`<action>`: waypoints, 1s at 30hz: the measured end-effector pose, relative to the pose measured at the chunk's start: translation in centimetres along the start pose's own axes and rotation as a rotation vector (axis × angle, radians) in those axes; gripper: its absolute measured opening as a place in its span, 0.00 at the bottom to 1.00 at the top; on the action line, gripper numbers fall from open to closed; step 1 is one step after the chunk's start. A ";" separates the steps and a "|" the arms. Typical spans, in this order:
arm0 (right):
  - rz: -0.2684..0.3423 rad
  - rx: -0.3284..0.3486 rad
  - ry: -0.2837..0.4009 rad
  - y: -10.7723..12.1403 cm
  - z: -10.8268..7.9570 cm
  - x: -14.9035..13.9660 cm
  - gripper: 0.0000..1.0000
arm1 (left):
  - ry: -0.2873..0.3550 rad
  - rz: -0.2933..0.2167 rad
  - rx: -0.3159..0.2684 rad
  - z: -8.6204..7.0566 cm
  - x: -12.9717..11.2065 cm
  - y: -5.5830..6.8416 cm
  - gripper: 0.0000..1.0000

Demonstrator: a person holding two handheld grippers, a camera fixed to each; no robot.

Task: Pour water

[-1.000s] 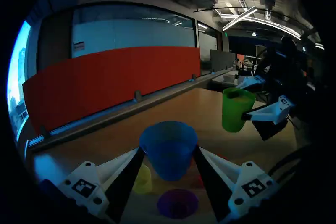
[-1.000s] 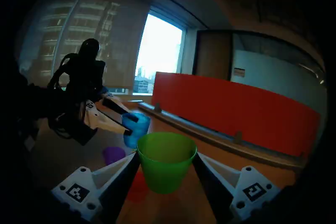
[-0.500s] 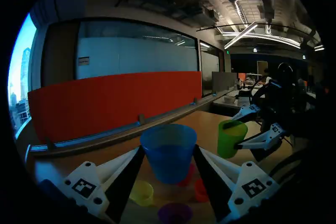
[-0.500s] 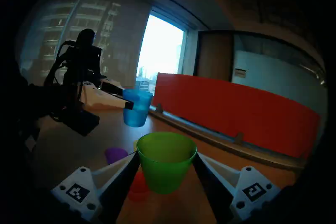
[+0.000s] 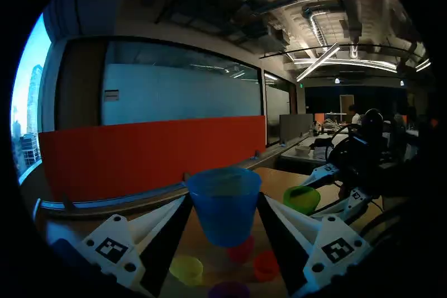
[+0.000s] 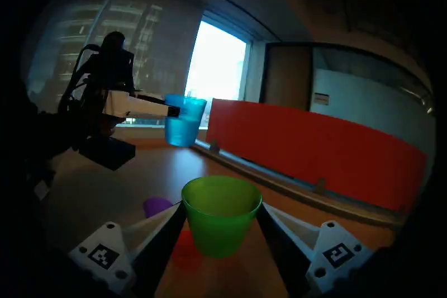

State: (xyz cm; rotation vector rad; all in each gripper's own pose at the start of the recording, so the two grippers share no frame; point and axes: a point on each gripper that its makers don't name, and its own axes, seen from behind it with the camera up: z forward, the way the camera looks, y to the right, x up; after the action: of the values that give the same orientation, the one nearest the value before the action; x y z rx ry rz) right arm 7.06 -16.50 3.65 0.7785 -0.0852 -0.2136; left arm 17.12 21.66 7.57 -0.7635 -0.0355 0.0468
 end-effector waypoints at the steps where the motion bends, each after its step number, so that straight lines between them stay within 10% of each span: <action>1: 0.001 0.000 0.002 0.0 0.0 0.0 0.91 | 0.000 0.001 -0.001 0.0 0.0 0.0 0.83; 30: 0.019 0.047 0.019 -1.8 0.5 0.4 0.91 | 0.030 0.093 -0.039 -0.8 0.1 0.4 0.83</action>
State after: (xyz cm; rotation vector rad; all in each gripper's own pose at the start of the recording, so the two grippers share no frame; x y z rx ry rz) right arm 7.09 -18.19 2.79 0.8255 -0.0801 -0.1864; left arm 17.20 21.37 6.72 -0.8044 0.0278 0.1235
